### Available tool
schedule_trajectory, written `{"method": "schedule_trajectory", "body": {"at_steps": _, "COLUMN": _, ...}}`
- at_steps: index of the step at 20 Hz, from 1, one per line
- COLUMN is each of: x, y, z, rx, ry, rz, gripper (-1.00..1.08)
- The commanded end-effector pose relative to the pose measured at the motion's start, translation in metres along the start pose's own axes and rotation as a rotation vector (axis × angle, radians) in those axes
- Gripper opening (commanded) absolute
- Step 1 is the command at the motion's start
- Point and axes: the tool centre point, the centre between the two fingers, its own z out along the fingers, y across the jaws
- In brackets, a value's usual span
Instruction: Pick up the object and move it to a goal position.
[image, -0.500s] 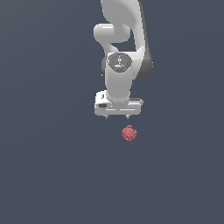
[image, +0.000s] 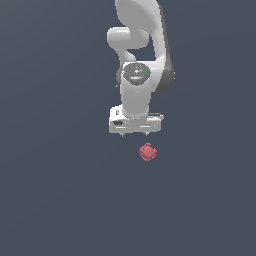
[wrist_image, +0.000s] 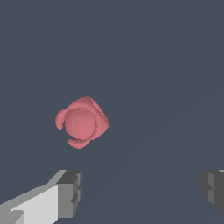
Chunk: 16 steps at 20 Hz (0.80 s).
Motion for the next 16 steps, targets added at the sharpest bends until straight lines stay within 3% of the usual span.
{"method": "schedule_trajectory", "body": {"at_steps": 1, "x": 0.0005, "y": -0.001, "z": 0.0019, "rx": 0.003, "ry": -0.001, "rz": -0.011, "gripper": 1.0}}
{"method": "schedule_trajectory", "body": {"at_steps": 10, "x": 0.0007, "y": -0.0012, "z": 0.0021, "rx": 0.002, "ry": -0.001, "rz": -0.013, "gripper": 1.0}}
{"method": "schedule_trajectory", "body": {"at_steps": 16, "x": 0.0046, "y": -0.0081, "z": 0.0097, "rx": -0.005, "ry": 0.006, "rz": -0.083, "gripper": 1.0}}
